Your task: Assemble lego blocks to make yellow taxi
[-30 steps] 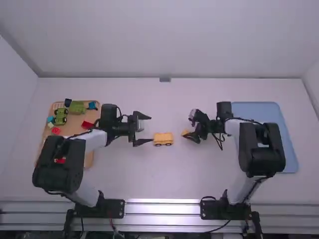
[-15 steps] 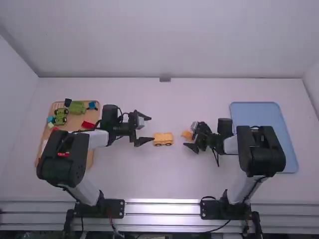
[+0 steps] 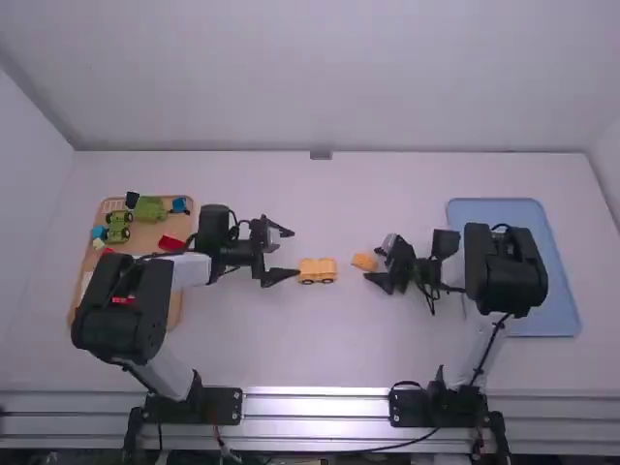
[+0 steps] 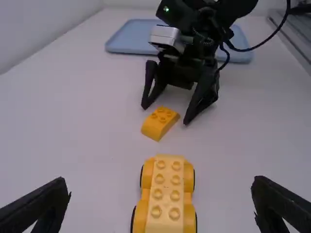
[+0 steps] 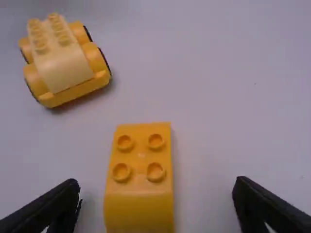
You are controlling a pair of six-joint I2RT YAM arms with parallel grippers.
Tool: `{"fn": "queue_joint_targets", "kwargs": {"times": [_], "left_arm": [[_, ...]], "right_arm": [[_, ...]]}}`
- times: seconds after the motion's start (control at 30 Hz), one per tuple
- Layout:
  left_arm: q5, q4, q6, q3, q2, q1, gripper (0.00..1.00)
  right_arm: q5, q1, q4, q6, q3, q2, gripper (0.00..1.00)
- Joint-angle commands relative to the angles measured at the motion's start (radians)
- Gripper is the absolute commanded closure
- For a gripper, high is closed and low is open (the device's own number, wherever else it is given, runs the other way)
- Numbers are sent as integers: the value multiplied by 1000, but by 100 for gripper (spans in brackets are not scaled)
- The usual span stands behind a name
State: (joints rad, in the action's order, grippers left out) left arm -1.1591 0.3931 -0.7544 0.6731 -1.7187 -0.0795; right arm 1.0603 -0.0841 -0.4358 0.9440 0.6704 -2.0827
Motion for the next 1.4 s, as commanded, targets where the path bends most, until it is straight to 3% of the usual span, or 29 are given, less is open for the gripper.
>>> {"fn": "queue_joint_targets", "kwargs": {"times": [0.0, 0.1, 0.23, 0.33, 0.43, 0.77, 0.97, 1.37], "left_arm": [[-23, -4, 6, -12, -6, 0, 1], [-14, -3, 2, -18, -6, -14, 1], [60, -3, 4, -24, -6, -37, 1], [77, -3, 2, -26, -6, -61, 1], [81, -4, 3, -26, -6, -62, 1], [155, -37, 2, -26, -6, -55, 1], [156, -44, -1, -26, -6, -54, 1], [156, -44, 2, -26, -6, -61, 1]], "right_arm": [[45, 7, 26, 70, 28, -19, 34], [37, 21, 60, 67, 45, -19, 38], [17, 51, 56, 66, 55, -19, 32], [-68, 87, 56, 3, 69, -19, 46], [-92, 96, 55, -24, 71, -19, 46], [-94, 85, 71, -101, 71, -2, 53], [-101, 85, 172, -13, 70, 37, 51], [-235, 85, 262, 7, 69, 82, 57]]}}
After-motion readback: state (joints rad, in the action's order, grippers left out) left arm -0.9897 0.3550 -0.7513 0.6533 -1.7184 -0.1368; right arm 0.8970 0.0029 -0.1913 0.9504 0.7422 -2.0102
